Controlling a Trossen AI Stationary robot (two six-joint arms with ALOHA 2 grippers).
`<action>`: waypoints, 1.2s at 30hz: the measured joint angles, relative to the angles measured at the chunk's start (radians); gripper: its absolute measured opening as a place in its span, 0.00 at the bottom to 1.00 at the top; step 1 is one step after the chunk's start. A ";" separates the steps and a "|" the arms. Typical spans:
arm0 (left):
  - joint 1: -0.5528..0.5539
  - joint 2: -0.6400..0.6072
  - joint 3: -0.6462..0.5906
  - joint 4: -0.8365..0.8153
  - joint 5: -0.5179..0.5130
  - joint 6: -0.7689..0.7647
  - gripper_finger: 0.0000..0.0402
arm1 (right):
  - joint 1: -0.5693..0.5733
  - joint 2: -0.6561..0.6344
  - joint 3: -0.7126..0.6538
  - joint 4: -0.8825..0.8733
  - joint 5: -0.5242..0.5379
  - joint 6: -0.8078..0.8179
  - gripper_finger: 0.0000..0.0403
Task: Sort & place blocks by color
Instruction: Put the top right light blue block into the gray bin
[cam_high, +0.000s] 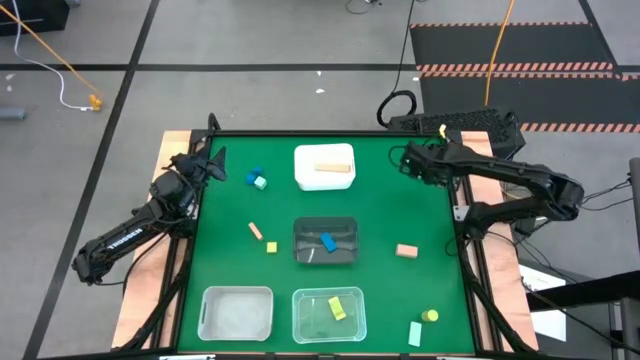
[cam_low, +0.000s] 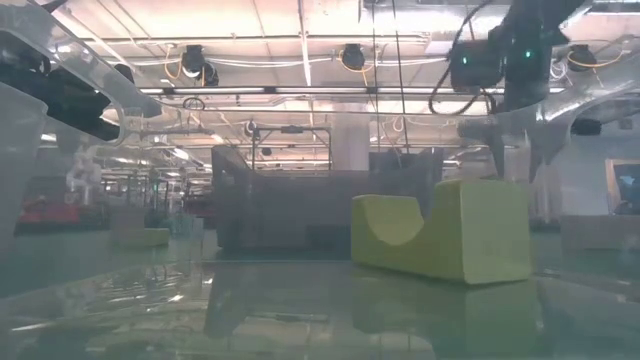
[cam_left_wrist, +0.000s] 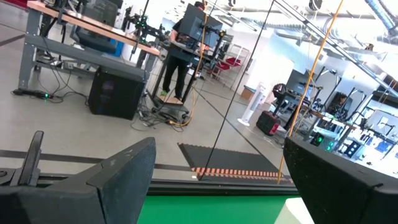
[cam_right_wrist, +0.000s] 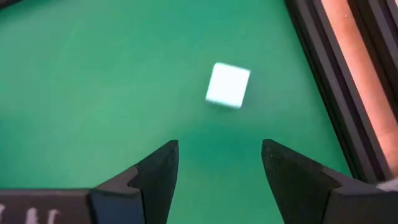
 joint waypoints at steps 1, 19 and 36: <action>0.000 0.000 0.000 0.000 0.000 0.000 0.88 | -0.022 0.000 -0.022 0.027 -0.001 0.000 0.54; 0.000 0.000 0.000 0.000 0.000 0.000 0.88 | -0.213 0.001 -0.345 0.564 -0.001 -0.038 0.54; 0.000 0.000 0.000 0.000 0.000 0.000 0.88 | -0.288 0.001 -0.368 0.636 0.030 -0.365 0.54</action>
